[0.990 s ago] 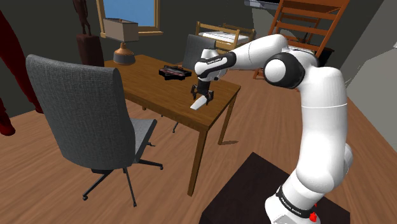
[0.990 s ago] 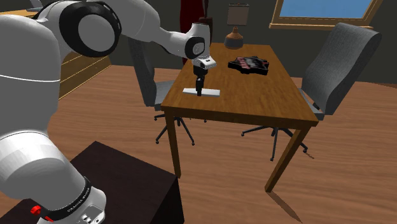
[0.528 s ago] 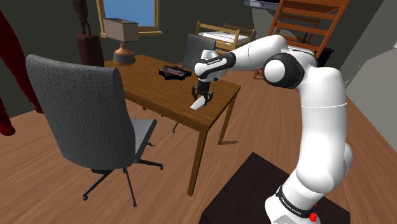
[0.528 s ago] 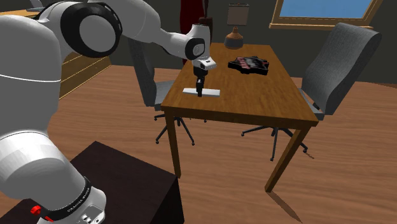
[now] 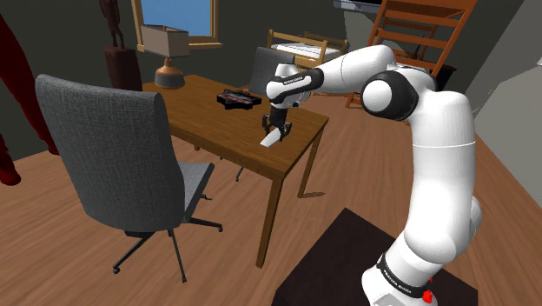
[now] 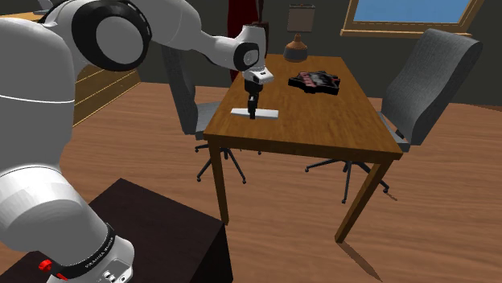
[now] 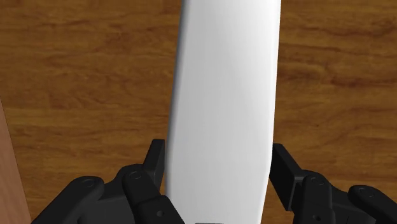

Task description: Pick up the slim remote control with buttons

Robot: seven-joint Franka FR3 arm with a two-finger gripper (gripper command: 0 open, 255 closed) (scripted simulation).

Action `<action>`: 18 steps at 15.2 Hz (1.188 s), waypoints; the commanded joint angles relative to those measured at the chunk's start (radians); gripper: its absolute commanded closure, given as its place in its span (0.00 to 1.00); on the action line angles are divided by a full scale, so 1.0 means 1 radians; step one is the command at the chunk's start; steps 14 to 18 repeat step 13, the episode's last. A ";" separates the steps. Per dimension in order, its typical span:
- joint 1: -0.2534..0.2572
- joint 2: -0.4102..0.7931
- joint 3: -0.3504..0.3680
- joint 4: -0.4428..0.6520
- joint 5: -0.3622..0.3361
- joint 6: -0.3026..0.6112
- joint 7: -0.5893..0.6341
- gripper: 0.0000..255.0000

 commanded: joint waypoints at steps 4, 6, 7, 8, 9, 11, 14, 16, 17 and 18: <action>0.000 -0.022 -0.001 0.032 -0.002 -0.055 0.000 1.00; 0.000 -0.031 -0.002 0.047 -0.003 -0.078 0.001 1.00; 0.000 -0.034 -0.002 0.055 -0.003 -0.089 0.001 1.00; 0.000 -0.038 -0.002 0.063 -0.003 -0.101 0.001 1.00; 0.000 -0.042 -0.002 0.071 -0.004 -0.112 0.001 1.00; 0.000 -0.048 -0.003 0.088 -0.004 -0.136 0.002 1.00; 0.000 -0.049 -0.003 0.089 -0.004 -0.138 0.002 1.00; 0.000 -0.049 -0.003 0.089 -0.004 -0.138 0.002 1.00; 0.000 -0.049 -0.003 0.089 -0.004 -0.138 0.002 1.00; 0.000 -0.049 -0.003 0.089 -0.004 -0.138 0.002 1.00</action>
